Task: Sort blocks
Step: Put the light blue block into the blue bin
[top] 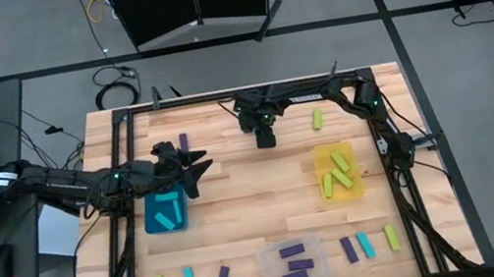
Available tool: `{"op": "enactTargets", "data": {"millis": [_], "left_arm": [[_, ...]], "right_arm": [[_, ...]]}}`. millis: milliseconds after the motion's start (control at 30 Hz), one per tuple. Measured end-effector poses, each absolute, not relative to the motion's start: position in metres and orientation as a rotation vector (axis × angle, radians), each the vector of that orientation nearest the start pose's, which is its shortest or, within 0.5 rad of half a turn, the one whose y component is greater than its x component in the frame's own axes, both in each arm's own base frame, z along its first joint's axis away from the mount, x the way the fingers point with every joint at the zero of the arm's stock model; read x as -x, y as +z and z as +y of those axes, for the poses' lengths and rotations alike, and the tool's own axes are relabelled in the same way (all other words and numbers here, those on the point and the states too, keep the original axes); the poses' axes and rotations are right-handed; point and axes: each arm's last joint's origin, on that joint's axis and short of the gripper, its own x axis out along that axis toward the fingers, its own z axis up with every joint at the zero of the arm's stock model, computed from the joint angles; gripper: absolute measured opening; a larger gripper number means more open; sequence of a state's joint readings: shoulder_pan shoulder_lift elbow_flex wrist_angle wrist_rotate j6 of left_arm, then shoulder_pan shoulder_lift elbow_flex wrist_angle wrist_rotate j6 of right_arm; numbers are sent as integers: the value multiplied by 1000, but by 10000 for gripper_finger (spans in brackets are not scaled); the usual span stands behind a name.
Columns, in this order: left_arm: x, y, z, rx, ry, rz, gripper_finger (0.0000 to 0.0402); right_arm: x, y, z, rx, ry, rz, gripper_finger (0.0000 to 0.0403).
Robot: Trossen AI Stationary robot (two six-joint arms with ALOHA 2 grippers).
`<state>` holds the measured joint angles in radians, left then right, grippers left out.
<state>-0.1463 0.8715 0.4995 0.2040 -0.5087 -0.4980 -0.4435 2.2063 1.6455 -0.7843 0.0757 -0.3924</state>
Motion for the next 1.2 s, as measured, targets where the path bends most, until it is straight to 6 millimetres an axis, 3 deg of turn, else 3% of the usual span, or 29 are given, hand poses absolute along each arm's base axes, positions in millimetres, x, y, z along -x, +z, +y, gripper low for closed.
{"op": "enactTargets", "data": {"millis": [233,567,900,1200], "left_arm": [[-192,257,-14,437,393,67,202],[-192,257,-14,437,393,67,202],[-192,257,-14,437,393,67,202],[-192,259,-14,432,387,47,202]], "right_arm": [[-394,142,-190,80,-166,1394,119],[-394,144,-190,74,-160,1388,117],[-396,166,-186,61,-147,1322,117],[-428,196,-148,127,-81,1198,117]]}}
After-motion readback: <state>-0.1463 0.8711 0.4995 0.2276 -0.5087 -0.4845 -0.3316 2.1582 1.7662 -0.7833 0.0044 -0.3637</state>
